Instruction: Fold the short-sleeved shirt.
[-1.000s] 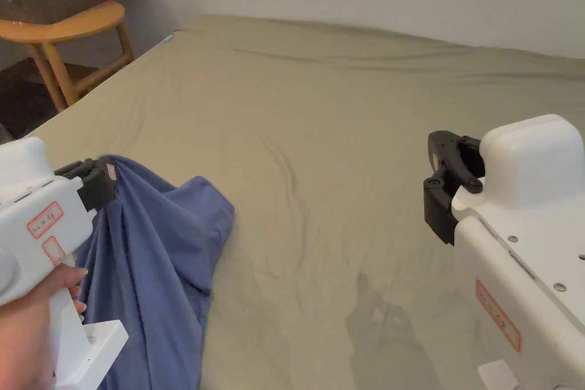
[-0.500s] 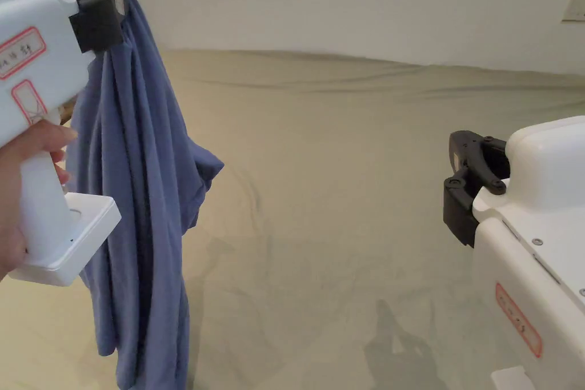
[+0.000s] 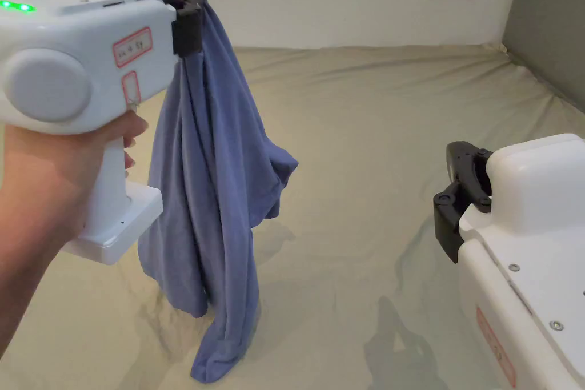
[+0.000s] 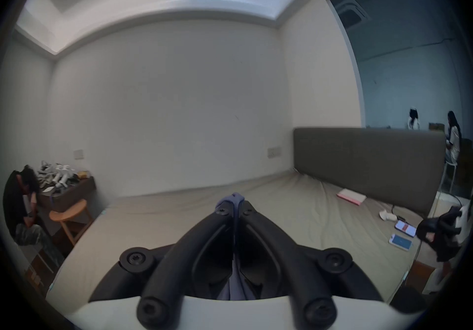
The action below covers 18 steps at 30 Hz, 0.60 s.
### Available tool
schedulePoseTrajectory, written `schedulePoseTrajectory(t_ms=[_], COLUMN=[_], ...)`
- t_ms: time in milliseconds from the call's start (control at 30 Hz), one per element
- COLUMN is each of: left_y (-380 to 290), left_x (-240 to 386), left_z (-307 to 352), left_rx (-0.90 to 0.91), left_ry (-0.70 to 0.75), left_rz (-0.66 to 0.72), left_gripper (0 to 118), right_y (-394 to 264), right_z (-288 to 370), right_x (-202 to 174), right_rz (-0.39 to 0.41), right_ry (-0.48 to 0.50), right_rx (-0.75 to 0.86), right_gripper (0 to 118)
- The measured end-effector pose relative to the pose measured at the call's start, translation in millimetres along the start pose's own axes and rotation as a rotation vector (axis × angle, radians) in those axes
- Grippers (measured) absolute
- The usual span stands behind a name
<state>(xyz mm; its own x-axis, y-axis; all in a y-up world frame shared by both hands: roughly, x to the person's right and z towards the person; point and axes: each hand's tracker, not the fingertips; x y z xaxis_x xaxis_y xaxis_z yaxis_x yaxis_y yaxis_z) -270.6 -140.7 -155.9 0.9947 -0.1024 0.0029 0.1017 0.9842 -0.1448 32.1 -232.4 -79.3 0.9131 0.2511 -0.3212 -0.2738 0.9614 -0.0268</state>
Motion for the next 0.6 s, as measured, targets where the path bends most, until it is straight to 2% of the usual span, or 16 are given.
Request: schedulePoseTrajectory(t_ms=[133, 333, 467, 600], left_y=[-45.6, -158.1, -238.2, -294.4], left_x=[37.2, 72.6, 80.0, 77.6], left_z=[-66.4, -153.5, -184.7, -191.9], left_rx=[-0.123, -0.411, -0.58, -0.705], left_ry=[-0.078, -0.127, -0.114, -0.115], left_rz=[-0.014, -0.029, -0.056, 0.024], left_gripper=[0, 0, 0, 0], right_y=[-22.9, -51.0, -61.1, -67.9], right_z=[-13.4, -37.7, -50.1, -60.8], right_x=[16.0, 30.9, 32.8, 29.6], right_rz=[-0.027, -0.075, -0.097, -0.079], right_ry=[-0.03, -0.051, -0.062, -0.057], right_rx=[-0.066, -0.162, -0.205, -0.238], right_gripper=[1, 1, 1, 1])
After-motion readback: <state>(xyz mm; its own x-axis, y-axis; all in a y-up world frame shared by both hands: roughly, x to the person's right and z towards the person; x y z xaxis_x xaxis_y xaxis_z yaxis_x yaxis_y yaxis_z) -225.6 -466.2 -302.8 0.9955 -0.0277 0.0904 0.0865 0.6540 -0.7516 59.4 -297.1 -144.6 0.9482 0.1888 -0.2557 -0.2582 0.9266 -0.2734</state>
